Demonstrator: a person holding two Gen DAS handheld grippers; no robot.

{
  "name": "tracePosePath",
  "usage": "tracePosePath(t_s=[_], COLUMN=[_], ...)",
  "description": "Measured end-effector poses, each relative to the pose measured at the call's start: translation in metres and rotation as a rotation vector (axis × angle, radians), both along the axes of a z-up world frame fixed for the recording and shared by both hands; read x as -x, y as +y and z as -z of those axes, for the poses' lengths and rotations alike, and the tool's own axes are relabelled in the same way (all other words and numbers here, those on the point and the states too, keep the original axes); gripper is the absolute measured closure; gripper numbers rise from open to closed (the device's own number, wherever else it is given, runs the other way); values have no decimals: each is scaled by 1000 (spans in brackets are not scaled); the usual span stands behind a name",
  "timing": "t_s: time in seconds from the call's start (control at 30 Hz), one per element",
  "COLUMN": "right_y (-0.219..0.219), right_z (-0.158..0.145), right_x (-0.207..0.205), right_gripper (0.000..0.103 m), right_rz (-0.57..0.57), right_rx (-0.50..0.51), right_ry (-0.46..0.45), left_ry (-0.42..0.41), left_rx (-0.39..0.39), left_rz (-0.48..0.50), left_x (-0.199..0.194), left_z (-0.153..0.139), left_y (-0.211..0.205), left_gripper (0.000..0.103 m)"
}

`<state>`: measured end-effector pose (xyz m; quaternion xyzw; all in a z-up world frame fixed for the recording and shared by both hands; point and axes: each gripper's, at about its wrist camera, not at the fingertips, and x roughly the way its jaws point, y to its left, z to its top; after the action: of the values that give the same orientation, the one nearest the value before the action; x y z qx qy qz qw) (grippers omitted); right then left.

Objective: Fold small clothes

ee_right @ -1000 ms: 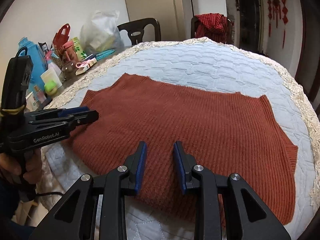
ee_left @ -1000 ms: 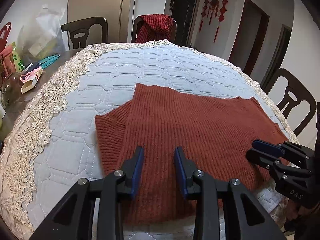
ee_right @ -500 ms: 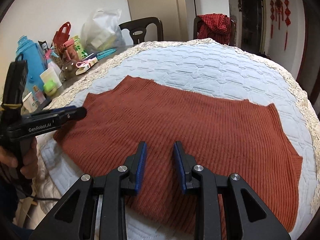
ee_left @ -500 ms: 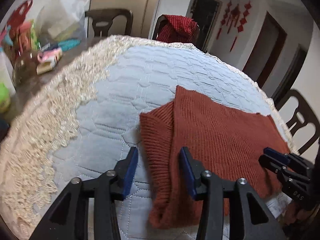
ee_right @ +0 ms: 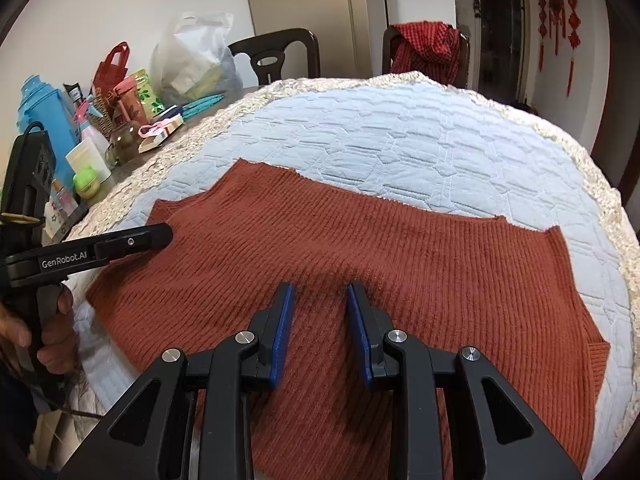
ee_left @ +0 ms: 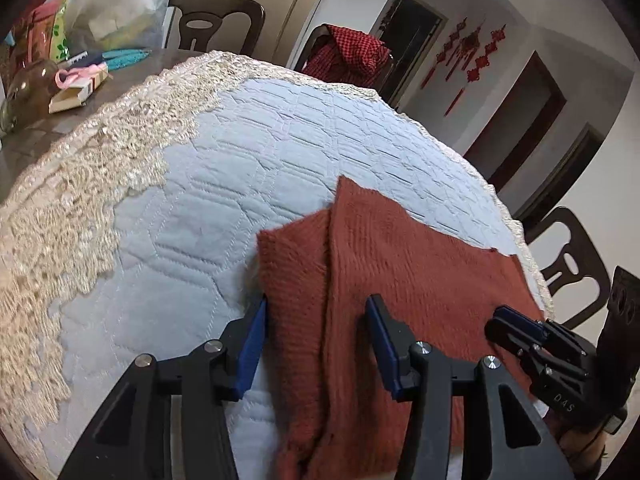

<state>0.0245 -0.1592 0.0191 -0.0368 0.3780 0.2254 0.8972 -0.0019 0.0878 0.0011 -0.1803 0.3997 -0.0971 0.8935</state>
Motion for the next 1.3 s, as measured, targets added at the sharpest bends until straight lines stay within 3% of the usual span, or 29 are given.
tracePosePath(t_s=[0.2,0.4,0.63,0.73,0.8,0.93,1.07,1.3], right_y=[-4,-12,-4,-3,0,-7,-31,-91], right_z=[1,4,9,-4,-1,3,-6,-6], right_x=[45,63,43,37,30,18,23,40], right_gripper=[75,87,90,90,90,92,92,92], right_rz=[-69,-84,-81,-76,-67,-54,-11,134], right_rx=[11,7,12,-28,-4,-55,-108,-147], right_ry=[-44,-40,-15,-39,-25,26,3,15], left_ry=[8,11,26,27,12,-47,-116,-170], left_rx=[30,24,99,142,167,236,251,287], left_rz=[30,51,38,40,49,81,148,374], left_x=[18,23,17,17,19,20,13,-9], left_z=[1,2,5,4,1,-19,-52,-92], left_y=[-4,-7,2,6,6,3,-19,-99], left_gripper=[55,62,80,83,84,85,85,86])
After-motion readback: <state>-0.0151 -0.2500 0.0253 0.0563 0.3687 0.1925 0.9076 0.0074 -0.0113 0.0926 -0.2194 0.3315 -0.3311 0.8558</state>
